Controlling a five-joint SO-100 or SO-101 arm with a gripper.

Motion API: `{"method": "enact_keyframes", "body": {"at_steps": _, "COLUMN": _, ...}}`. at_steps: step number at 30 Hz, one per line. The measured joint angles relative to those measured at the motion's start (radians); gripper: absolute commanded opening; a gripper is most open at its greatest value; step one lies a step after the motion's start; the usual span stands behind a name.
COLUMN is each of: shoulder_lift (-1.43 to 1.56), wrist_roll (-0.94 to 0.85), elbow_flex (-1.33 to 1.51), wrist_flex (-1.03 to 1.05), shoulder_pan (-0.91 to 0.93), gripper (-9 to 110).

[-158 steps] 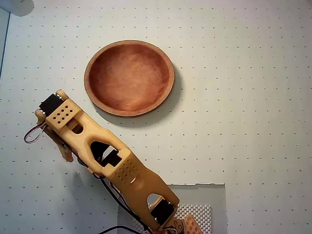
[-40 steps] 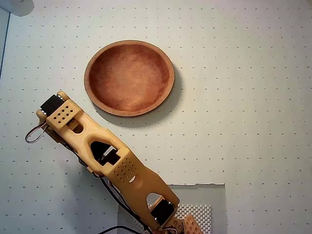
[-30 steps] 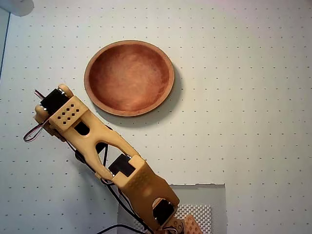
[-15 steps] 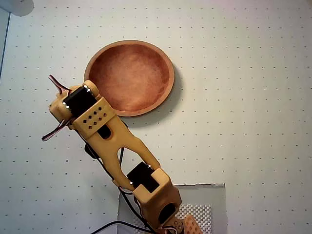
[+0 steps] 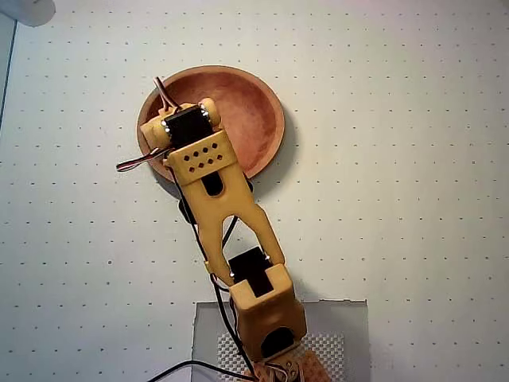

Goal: Grasp a clothespin and put it in the bowl.

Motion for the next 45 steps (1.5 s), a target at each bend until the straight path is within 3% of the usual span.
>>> {"method": "enact_keyframes", "body": {"at_steps": 15, "shoulder_lift": -0.219, "wrist_roll": 0.000, "elbow_flex": 0.000, "wrist_flex": 0.000, "shoulder_pan": 0.107, "gripper": -4}}
{"method": "enact_keyframes", "body": {"at_steps": 31, "shoulder_lift": -0.535, "wrist_roll": 0.000, "elbow_flex": -0.354, "wrist_flex": 0.000, "shoulder_pan": 0.106, "gripper": -4}}
{"method": "enact_keyframes", "body": {"at_steps": 45, "shoulder_lift": -0.624, "wrist_roll": 0.000, "elbow_flex": -0.606, "wrist_flex": 0.000, "shoulder_pan": 0.138, "gripper": -4}}
